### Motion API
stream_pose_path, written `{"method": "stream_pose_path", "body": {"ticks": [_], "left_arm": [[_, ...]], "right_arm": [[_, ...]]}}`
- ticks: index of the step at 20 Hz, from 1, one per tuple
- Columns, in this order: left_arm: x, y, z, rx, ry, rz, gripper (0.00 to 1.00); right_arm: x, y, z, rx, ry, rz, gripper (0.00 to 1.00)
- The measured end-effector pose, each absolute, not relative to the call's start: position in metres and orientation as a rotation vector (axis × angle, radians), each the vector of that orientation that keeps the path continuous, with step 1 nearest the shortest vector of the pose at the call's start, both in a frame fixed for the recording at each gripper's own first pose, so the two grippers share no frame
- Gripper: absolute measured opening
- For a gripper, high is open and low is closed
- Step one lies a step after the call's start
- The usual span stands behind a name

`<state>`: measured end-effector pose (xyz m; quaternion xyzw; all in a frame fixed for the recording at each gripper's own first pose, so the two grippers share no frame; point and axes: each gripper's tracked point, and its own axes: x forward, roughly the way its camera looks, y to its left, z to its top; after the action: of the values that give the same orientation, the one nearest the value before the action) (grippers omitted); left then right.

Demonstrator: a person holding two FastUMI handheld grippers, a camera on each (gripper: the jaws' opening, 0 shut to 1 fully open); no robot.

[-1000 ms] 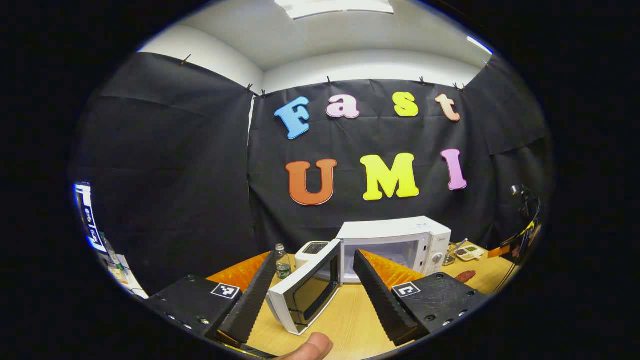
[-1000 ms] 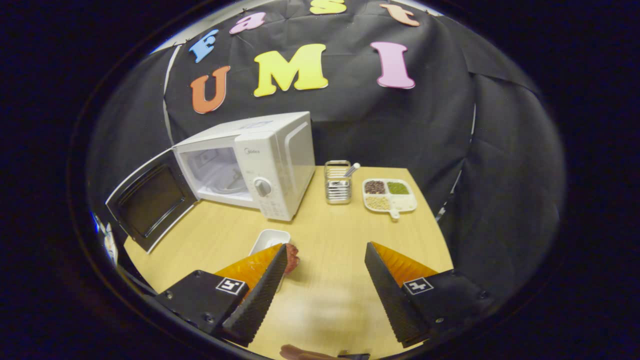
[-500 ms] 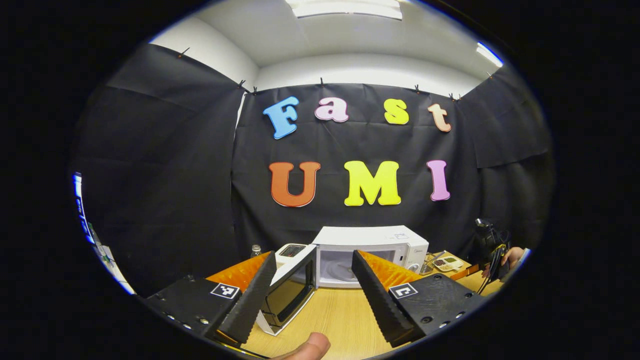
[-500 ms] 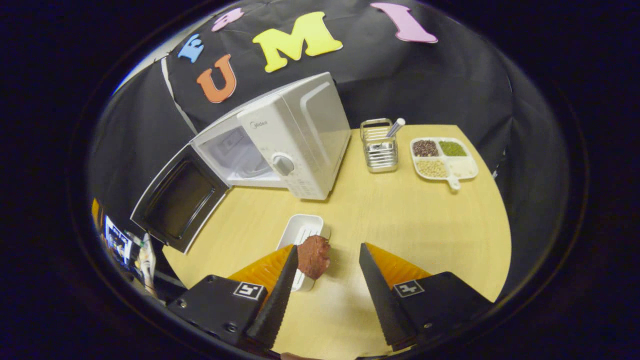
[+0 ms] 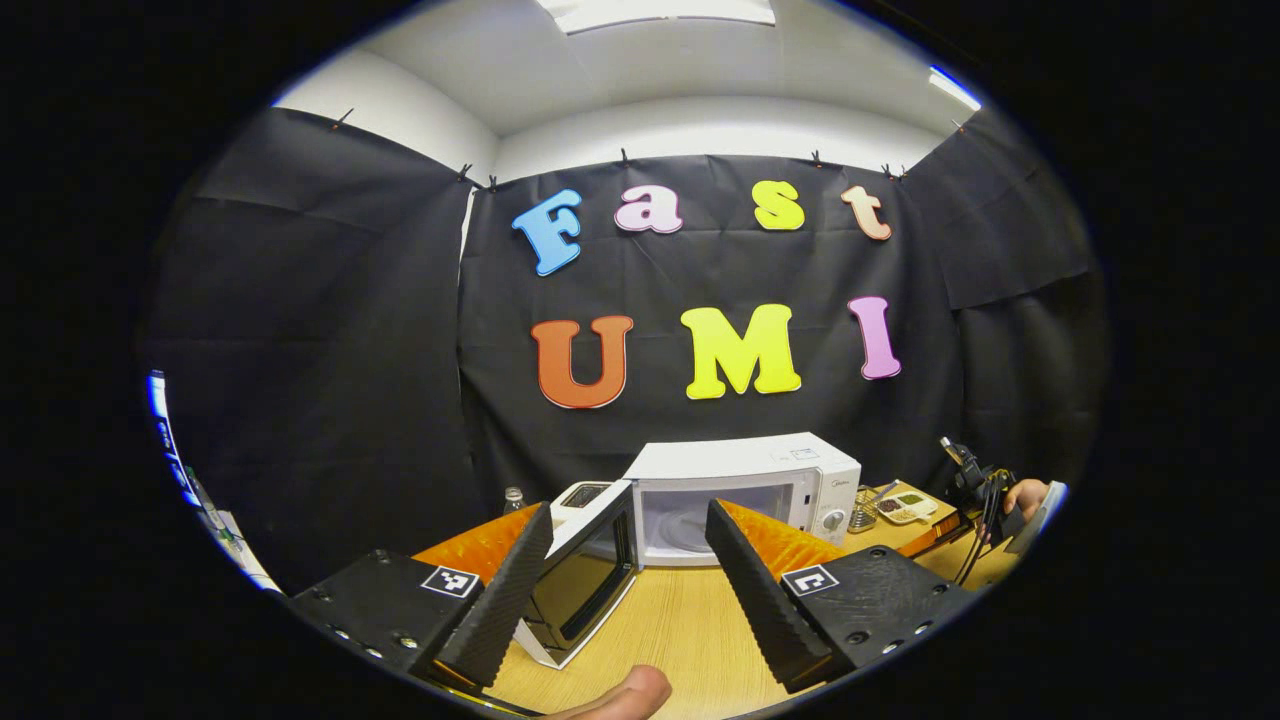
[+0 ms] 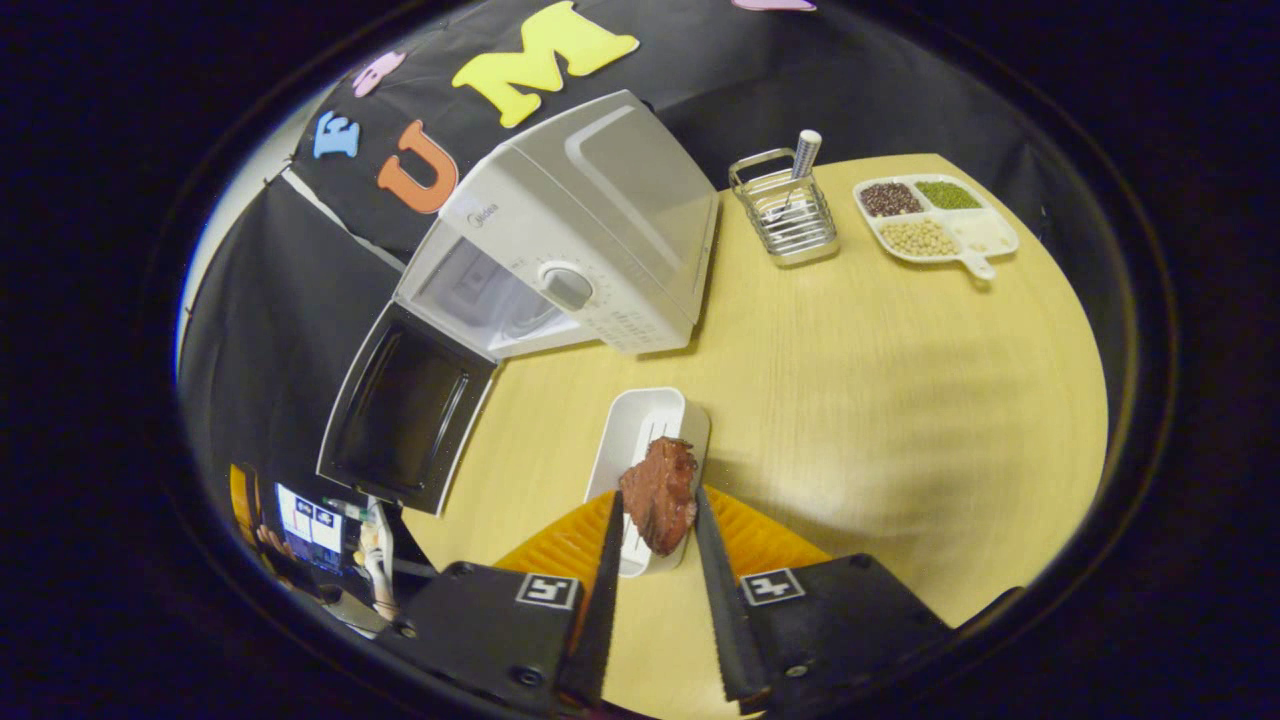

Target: Open the microwave oven with the left hand, put the food in, and close the microwave oven.

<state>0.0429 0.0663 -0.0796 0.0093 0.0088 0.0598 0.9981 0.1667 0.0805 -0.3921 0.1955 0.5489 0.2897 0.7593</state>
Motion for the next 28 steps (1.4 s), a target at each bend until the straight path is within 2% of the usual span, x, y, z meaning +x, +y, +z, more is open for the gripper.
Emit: {"method": "stream_pose_path", "body": {"ticks": [2, 3, 8, 14, 19, 24, 28], "left_arm": [[0.041, 0.067, -0.083, 0.019, 0.023, 0.114, 0.94], [0.039, 0.067, -0.083, 0.021, 0.024, 0.109, 0.94], [0.034, 0.071, -0.081, 0.013, 0.002, 0.099, 0.94], [0.039, 0.075, -0.090, -0.032, -0.005, 0.081, 0.94], [0.035, 0.092, -0.096, -0.034, -0.016, 0.100, 0.94], [0.028, 0.100, -0.095, -0.049, -0.035, 0.088, 0.94], [0.024, 0.100, -0.102, -0.103, -0.044, 0.058, 0.94]], "right_arm": [[0.160, 0.086, -0.386, 0.463, 1.186, 0.642, 0.03], [0.156, 0.085, -0.382, 0.429, 1.167, 0.648, 0.10], [0.146, 0.083, -0.343, 0.183, 0.989, 0.628, 0.09], [0.128, 0.118, -0.299, -0.127, 0.773, 0.622, 0.08], [0.139, 0.173, -0.287, -0.162, 0.654, 0.577, 0.09], [0.185, 0.244, -0.287, -0.129, 0.530, 0.548, 0.09], [0.217, 0.302, -0.301, -0.029, 0.509, 0.519, 0.09]]}}
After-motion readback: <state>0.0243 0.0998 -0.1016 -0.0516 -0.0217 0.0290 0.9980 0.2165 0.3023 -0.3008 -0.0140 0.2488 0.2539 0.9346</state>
